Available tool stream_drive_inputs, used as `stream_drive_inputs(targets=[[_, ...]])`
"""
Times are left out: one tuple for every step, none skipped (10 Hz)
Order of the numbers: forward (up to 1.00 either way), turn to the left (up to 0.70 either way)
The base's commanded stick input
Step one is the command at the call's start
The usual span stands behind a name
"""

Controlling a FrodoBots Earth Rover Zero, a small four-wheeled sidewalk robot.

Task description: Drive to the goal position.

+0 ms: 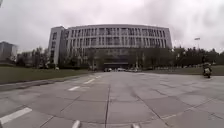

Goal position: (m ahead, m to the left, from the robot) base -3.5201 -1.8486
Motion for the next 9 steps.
stream_drive_inputs(targets=[[0.07,0.0],[0.07,0.0],[0.07,0.0],[0.07,0.0],[0.07,0.0],[0.07,0.0],[0.07,0.0],[0.07,0.0],[0.07,0.0]])
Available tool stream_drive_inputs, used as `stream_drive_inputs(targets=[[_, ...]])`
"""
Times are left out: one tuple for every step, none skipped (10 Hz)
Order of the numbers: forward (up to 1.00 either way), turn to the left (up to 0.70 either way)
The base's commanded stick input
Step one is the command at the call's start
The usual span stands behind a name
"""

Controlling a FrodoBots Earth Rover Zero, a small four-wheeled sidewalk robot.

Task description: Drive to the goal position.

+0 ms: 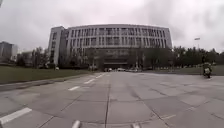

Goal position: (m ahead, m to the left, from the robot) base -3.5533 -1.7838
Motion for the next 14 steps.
stream_drive_inputs(targets=[[0.07,0.0],[0.06,0.0],[0.06,0.0],[0.06,0.0],[0.08,0.0],[0.7,0.0],[0.7,0.0],[0.7,0.0],[0.7,0.0],[0.7,0.0],[0.7,0.0],[0.7,-0.22],[0.7,-0.35],[0.7,-0.35]])
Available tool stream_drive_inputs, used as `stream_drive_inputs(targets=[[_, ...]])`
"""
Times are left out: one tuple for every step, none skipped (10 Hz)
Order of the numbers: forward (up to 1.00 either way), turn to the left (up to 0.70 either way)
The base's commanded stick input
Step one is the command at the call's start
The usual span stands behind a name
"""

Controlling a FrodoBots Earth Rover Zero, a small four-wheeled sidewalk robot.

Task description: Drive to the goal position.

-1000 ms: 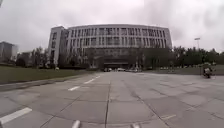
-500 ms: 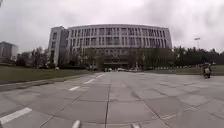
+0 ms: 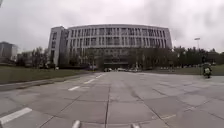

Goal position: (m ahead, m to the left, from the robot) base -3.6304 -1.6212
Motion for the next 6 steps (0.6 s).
stream_drive_inputs(targets=[[0.7,-0.35],[0.7,-0.35],[0.7,-0.35],[0.7,-0.35],[0.7,-0.35],[0.7,-0.33]])
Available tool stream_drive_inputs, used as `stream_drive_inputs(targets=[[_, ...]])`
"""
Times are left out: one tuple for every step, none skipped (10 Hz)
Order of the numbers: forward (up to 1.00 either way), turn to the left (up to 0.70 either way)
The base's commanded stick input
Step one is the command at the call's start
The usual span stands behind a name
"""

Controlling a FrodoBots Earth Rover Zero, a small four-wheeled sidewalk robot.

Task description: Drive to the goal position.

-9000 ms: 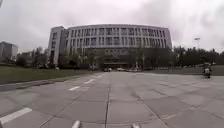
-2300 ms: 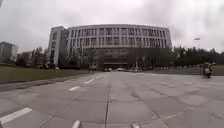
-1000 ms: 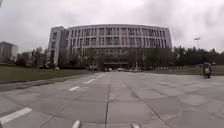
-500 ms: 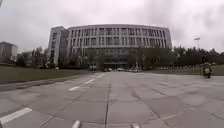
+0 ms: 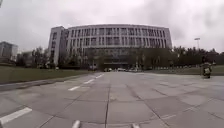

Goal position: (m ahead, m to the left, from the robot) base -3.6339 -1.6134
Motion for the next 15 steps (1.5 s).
stream_drive_inputs(targets=[[0.2,-0.08],[0.0,0.0],[-0.58,0.0],[-0.37,0.0],[0.01,0.0],[0.25,0.0],[0.7,0.0],[0.7,0.0],[0.7,0.0],[0.7,-0.02],[0.7,-0.22],[0.7,-0.35],[0.7,-0.35],[0.7,-0.35],[0.7,-0.35]])
